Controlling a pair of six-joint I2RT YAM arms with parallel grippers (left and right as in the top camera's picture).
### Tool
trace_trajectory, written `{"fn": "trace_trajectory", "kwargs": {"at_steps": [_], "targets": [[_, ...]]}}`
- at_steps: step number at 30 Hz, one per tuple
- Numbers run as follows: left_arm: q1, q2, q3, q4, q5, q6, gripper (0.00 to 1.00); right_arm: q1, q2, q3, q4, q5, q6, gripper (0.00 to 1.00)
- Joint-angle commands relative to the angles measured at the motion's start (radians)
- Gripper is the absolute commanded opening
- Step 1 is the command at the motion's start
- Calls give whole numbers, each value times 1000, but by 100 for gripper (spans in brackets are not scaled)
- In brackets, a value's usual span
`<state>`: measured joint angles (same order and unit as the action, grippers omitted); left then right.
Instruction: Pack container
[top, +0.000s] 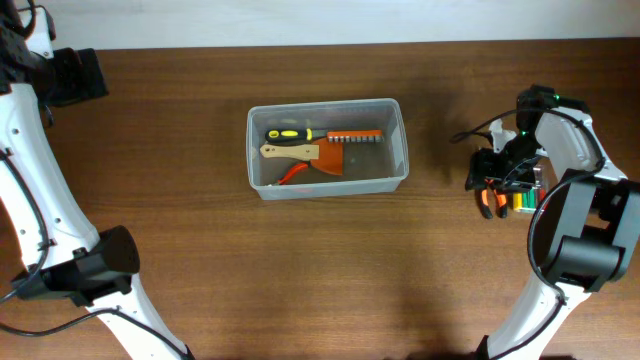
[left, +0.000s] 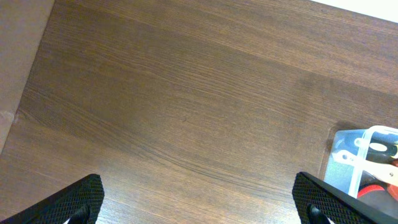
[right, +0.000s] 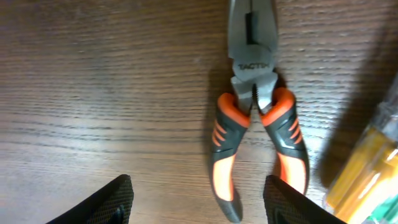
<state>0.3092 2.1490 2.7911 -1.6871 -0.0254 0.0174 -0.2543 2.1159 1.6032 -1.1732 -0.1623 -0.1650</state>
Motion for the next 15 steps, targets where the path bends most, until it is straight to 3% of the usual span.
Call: {"fn": "trace_trajectory", "kwargs": {"at_steps": [1,15], "targets": [[3,-11,4,0,11,-10,99,6,-4,18,3,-29,-10,67],[3,-11,4,0,11,-10,99,25,51,16,41,-29,5,60]]}}
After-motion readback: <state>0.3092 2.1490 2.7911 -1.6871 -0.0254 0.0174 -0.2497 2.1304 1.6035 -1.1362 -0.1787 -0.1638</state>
